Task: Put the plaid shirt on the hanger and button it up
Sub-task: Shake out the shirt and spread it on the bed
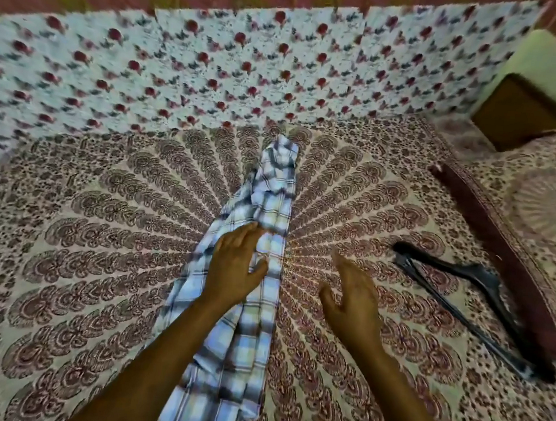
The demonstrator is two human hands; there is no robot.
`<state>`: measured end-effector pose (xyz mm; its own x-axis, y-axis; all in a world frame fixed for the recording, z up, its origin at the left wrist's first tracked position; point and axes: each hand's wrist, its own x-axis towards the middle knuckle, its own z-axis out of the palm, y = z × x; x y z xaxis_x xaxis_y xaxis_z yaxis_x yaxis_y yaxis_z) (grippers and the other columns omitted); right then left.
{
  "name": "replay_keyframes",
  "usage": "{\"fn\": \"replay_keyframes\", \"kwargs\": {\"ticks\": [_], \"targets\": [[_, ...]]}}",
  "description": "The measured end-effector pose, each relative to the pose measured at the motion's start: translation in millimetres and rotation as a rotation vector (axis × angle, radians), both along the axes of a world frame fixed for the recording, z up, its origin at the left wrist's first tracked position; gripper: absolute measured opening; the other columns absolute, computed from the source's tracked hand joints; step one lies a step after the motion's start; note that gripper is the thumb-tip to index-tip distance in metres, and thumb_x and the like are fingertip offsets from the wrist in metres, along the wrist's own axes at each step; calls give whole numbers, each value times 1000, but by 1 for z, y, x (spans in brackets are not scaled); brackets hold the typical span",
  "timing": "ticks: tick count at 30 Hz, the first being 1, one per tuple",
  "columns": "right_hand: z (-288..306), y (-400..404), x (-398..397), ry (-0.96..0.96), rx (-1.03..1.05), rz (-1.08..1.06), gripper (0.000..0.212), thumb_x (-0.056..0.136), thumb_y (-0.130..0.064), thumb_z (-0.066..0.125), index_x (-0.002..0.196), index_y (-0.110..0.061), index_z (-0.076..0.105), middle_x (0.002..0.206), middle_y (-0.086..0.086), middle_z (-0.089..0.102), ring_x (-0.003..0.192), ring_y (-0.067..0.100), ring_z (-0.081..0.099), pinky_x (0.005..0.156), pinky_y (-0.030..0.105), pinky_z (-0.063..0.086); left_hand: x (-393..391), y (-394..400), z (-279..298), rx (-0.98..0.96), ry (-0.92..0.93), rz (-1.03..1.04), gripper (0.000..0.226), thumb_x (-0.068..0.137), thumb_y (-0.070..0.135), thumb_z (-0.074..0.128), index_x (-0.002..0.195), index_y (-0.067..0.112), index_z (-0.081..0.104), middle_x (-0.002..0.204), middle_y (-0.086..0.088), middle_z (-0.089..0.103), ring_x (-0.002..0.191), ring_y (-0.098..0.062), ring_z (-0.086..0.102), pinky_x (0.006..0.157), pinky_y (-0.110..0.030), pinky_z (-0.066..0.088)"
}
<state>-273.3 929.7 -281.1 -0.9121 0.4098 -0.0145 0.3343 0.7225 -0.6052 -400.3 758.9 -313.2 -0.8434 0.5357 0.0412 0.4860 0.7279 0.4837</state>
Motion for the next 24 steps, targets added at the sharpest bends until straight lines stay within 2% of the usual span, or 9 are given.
{"fn": "replay_keyframes", "kwargs": {"ticks": [4, 9, 14, 19, 24], "targets": [[-22, 14, -39, 5, -1, 39, 55, 92, -24, 54, 142, -18, 33, 141, 7, 46, 131, 25, 40, 110, 41, 26, -31, 9, -17, 1, 2, 50, 68, 81, 50, 32, 135, 11, 46, 141, -11, 46, 130, -31, 42, 107, -41, 30], [-62, 29, -99, -36, -66, 64, 56, 91, -21, 54, 142, -19, 32, 143, 6, 44, 132, 24, 37, 113, 43, 26, -87, 28, -57, 2, -88, 118, 67, 79, 48, 36, 133, 9, 47, 138, -13, 48, 127, -33, 45, 104, -40, 34], [-102, 42, -153, -70, -106, 116, 57, 91, -19, 55, 143, -16, 32, 142, 8, 44, 131, 25, 36, 114, 43, 26, -152, 47, -101, -12, -187, 255, 51, 87, 29, 54, 133, 9, 45, 135, -17, 48, 120, -36, 49, 95, -41, 41], [-133, 55, -195, -97, -102, 174, 55, 92, -21, 53, 143, -15, 32, 145, 8, 41, 133, 26, 35, 112, 37, 21, -211, 69, -145, -75, -265, 365, 62, 87, 34, 56, 141, 11, 35, 138, -19, 43, 125, -38, 43, 100, -45, 41], [-161, 64, -226, -106, -142, 210, 57, 91, -19, 54, 143, -16, 31, 146, 7, 40, 134, 24, 36, 115, 41, 24, -257, 85, -176, -66, -380, 408, 71, 86, 29, 61, 145, 10, 26, 140, -23, 42, 125, -41, 44, 99, -44, 40]]}}
